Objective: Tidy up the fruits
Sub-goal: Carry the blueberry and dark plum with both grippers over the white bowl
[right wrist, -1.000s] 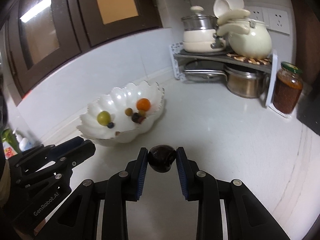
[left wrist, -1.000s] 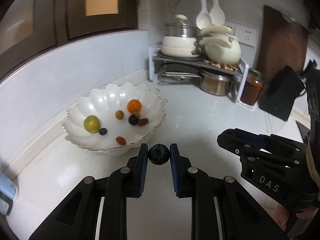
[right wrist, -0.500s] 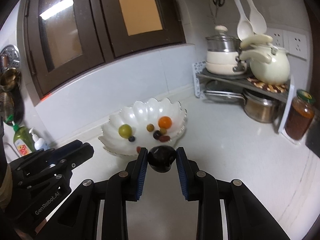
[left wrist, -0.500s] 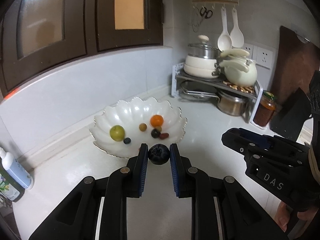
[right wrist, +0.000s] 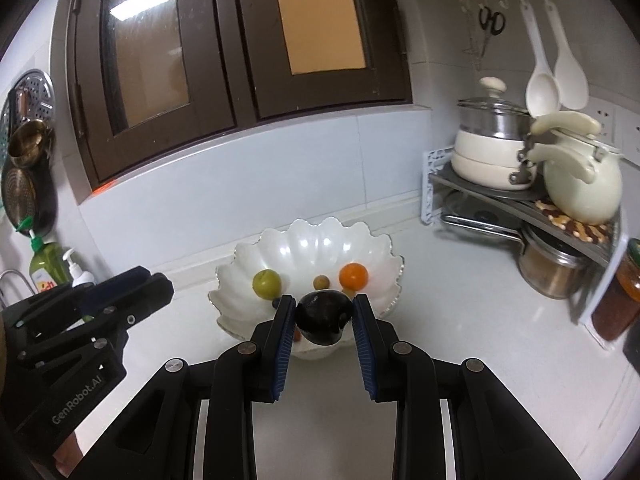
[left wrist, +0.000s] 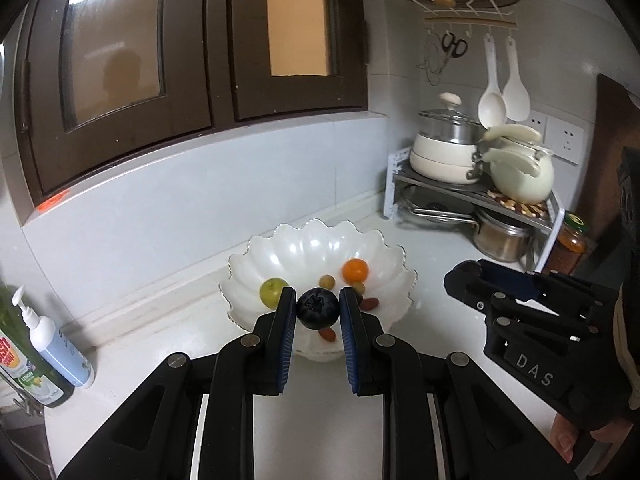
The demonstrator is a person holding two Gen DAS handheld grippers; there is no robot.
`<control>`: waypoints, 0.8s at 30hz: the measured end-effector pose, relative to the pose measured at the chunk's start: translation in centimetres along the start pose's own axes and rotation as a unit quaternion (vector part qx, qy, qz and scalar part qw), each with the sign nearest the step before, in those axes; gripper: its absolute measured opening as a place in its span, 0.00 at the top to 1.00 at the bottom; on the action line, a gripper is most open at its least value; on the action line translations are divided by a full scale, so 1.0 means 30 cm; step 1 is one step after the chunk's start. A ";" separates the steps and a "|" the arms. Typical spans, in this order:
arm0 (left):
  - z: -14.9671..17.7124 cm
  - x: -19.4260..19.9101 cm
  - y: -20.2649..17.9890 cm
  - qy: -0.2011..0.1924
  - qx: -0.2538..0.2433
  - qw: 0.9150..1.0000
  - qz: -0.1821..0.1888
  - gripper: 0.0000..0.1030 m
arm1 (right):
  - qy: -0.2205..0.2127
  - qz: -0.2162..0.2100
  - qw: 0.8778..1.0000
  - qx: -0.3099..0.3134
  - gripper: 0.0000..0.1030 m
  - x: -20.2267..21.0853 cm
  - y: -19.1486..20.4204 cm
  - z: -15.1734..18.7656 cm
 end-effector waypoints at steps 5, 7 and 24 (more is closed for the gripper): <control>-0.034 -0.042 0.018 0.003 0.008 1.000 -0.011 0.78 | 0.005 -0.001 1.000 0.011 0.70 -0.059 -0.017 -0.036; -0.046 -0.064 0.026 0.006 0.011 1.000 -0.014 0.78 | 0.003 0.001 1.000 0.018 0.70 -0.076 -0.024 -0.054; -0.092 -0.293 0.075 0.063 0.026 0.997 -0.038 0.78 | 0.070 -0.002 0.996 0.055 0.70 -0.329 -0.038 -0.101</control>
Point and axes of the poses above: each gripper's, at about its wrist camera, not at the fingertips, and x roughly against the way its jaws point, y to its left, z to its underside, the point moved 10 cm from there along -x, roughly the way its jaws point, and after that the axes turned 12 degrees about x, right-handed, at the moved point
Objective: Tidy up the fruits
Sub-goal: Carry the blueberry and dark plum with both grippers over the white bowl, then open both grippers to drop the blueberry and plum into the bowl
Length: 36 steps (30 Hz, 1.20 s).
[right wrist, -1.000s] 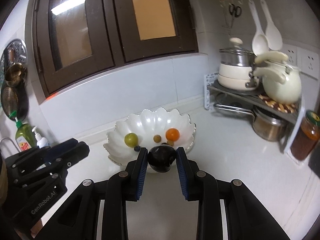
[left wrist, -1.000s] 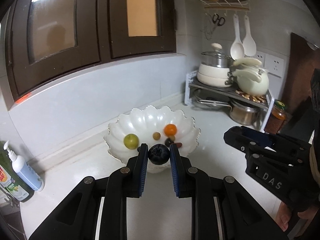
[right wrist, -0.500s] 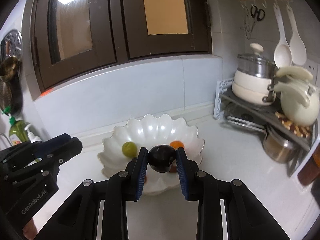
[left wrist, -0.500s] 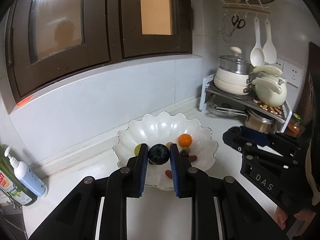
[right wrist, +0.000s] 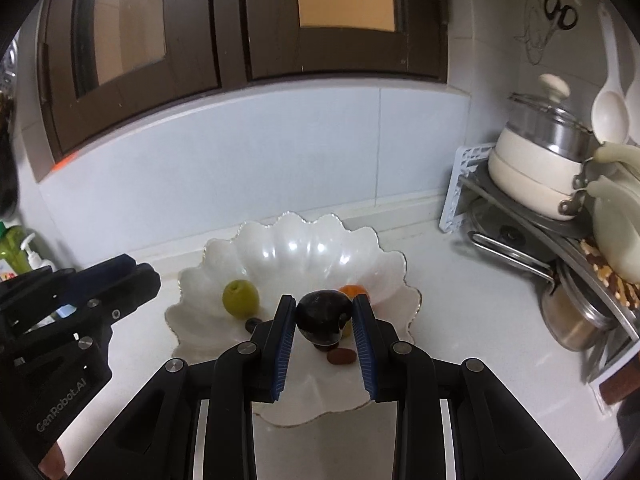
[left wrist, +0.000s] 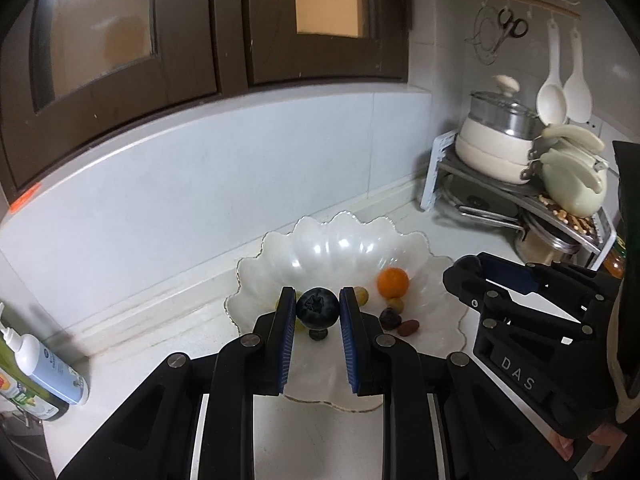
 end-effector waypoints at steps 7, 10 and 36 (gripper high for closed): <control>0.013 -0.124 0.018 0.056 0.011 0.998 -0.006 0.78 | 0.043 -0.005 0.999 0.016 0.70 -0.104 0.002 0.006; 0.026 -0.174 0.027 0.078 0.018 0.997 -0.010 0.78 | 0.071 -0.020 0.997 0.013 0.70 -0.158 0.000 0.022; 0.144 -0.350 0.079 0.189 0.015 0.980 -0.060 0.57 | 0.193 -0.060 0.979 -0.004 0.56 -0.327 -0.018 0.128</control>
Point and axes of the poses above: each gripper's, at about its wrist camera, not at the fingertips, and x roughly against the way its jaws point, y to its left, z to its underside, the point moved 10 cm from there along -x, roughly the way its jaws point, and after that the axes turned 12 degrees about x, right-handed, at the moved point
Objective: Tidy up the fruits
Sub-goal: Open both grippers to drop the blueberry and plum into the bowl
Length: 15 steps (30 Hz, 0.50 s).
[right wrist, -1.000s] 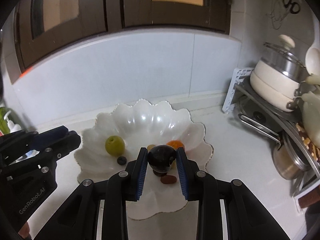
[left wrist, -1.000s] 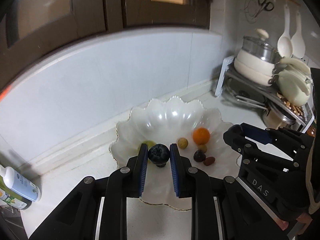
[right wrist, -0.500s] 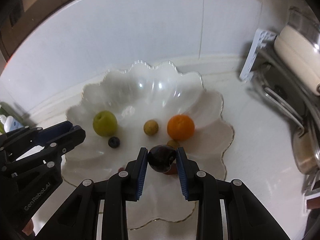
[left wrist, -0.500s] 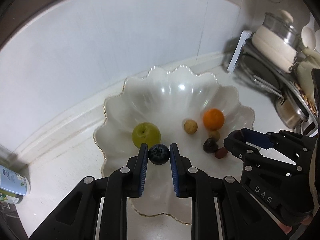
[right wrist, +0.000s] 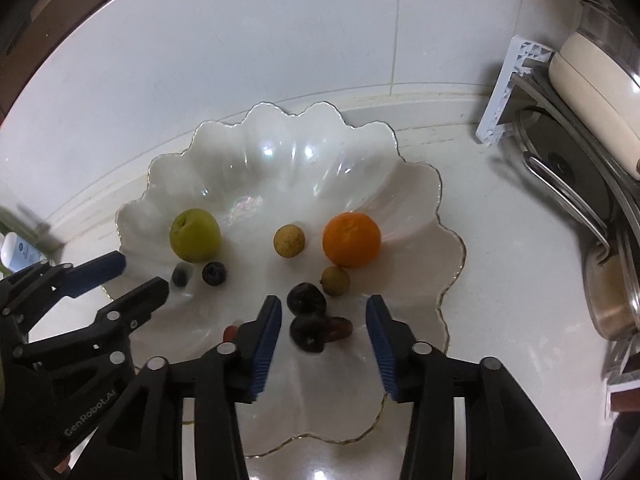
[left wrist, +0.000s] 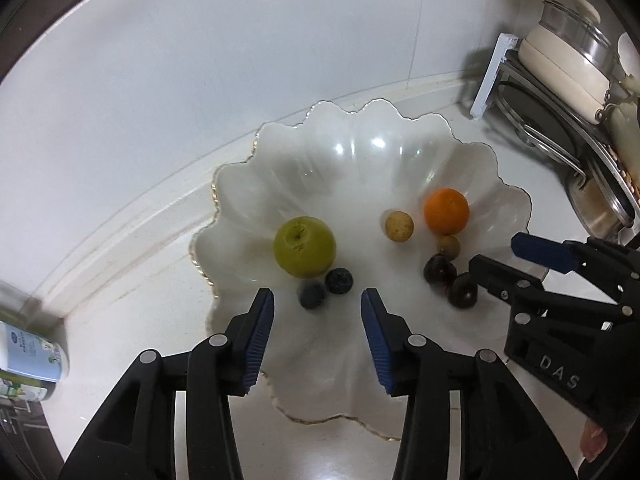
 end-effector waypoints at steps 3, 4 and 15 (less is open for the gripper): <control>-0.004 0.038 0.015 -0.010 0.003 1.000 0.006 0.52 | -0.002 0.002 1.000 -0.002 0.56 0.014 0.003 0.004; -0.005 0.054 0.023 -0.017 0.006 1.000 0.005 0.49 | -0.005 0.001 1.000 -0.003 0.56 0.022 0.006 0.006; 0.016 0.226 0.127 -0.090 0.021 0.995 -0.029 0.32 | -0.056 0.027 0.998 -0.010 0.48 0.164 0.067 0.043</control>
Point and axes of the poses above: each gripper's, at about its wrist camera, not at the fingertips, and x roughly against the way its jaws point, y to its left, z to its underside, the point moved 10 cm from there along -x, roughly the way its jaws point, and after that the axes turned 12 degrees about x, right-handed, at the moved point
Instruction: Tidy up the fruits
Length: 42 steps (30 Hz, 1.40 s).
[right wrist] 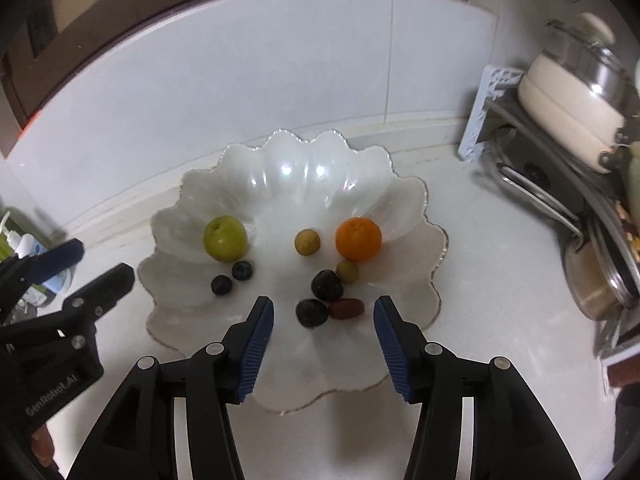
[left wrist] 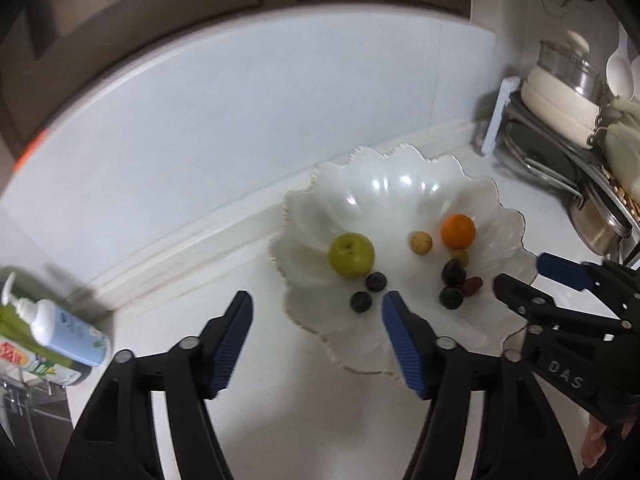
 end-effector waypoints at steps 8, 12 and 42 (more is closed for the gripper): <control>0.034 0.186 0.079 -0.079 -0.005 0.997 0.010 0.14 | -0.064 0.025 0.997 -0.039 0.40 0.190 0.046 0.065; 0.069 0.281 0.094 -0.116 -0.019 0.993 0.014 0.13 | -0.098 0.055 0.992 -0.053 0.35 0.295 0.062 0.109; 0.560 0.919 0.154 -0.230 0.042 0.972 0.019 0.06 | -0.231 0.132 0.963 -0.043 0.17 0.922 0.153 0.568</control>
Point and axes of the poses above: each gripper's, at about its wrist camera, not at the fingertips, and x roughly against the way its jaws point, y to its left, z to its underside, the point moved 10 cm from there along -x, roughly the way its jaws point, and after that the axes turned 12 degrees about x, right-handed, at the moved point
